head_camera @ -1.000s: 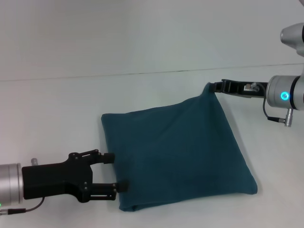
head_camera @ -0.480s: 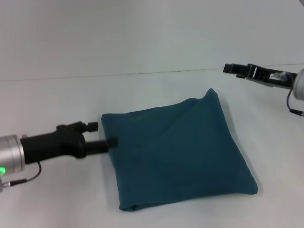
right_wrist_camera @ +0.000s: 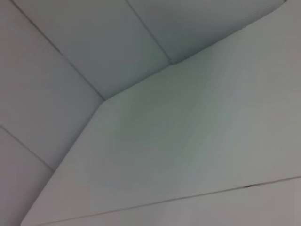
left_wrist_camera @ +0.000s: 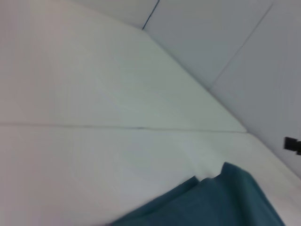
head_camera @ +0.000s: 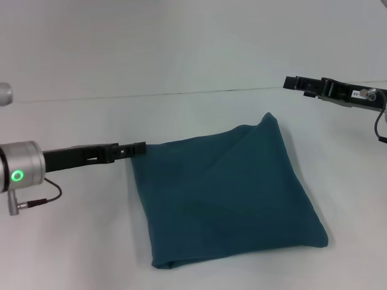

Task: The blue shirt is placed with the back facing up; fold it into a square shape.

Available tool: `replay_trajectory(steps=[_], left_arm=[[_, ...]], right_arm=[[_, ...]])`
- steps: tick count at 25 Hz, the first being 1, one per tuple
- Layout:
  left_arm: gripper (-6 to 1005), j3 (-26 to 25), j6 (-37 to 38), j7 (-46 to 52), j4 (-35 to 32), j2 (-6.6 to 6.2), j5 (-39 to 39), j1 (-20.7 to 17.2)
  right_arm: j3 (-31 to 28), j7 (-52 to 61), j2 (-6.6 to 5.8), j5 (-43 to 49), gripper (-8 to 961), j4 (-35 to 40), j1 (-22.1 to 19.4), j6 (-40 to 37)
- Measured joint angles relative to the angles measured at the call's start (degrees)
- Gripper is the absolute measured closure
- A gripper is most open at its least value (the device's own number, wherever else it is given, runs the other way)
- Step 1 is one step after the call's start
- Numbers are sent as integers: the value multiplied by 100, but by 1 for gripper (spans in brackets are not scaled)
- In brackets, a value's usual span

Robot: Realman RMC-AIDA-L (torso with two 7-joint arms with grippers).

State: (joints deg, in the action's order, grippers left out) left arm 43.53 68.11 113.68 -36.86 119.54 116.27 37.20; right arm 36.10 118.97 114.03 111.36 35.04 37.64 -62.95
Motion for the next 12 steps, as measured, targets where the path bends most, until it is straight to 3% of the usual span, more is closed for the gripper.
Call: replay_trajectory(steps=[5,12], left_arm=[[100,403,-658,1081,25,32,557,237],[100,726,-1193,1646,157,189,922,484]], right_arm=[[39,-16,-92,5,137,52,4,-202],[195,-85,-177,15,138,64,29,-245]])
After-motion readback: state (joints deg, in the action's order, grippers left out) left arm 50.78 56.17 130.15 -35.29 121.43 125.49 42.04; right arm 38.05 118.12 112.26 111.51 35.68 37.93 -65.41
